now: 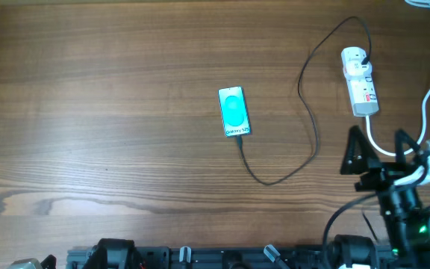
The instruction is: Plug charger to phone and switch on socket
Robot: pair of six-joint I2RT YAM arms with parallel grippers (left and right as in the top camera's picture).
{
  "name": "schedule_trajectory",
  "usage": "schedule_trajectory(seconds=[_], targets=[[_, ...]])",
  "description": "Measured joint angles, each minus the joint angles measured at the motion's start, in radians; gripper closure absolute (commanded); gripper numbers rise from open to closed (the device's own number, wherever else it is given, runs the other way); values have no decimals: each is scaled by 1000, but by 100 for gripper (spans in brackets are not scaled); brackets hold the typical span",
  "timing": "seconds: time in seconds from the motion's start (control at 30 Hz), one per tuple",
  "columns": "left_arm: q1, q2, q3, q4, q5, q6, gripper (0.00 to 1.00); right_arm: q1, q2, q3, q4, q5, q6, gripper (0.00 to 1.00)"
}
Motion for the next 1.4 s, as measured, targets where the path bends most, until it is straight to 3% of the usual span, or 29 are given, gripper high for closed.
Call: schedule_trajectory(seconds=[0.17, 0.37, 0.73, 0.97, 1.13, 1.4], targets=[[0, 0, 0, 0, 0, 0, 0, 42, -142, -221, 256, -24, -5, 0], [0, 0, 0, 0, 0, 0, 0, 42, -265, -441, 444, -25, -4, 0], [0, 0, 0, 0, 0, 0, 0, 42, -276, -683, 746, 6, 18, 0], [0, 0, 0, 0, 0, 0, 0, 42, -278, -714, 651, 42, 42, 0], [0, 0, 0, 0, 0, 0, 0, 42, -281, -714, 479, 109, 43, 0], [0, 0, 0, 0, 0, 0, 0, 42, -282, -714, 472, 135, 6, 0]])
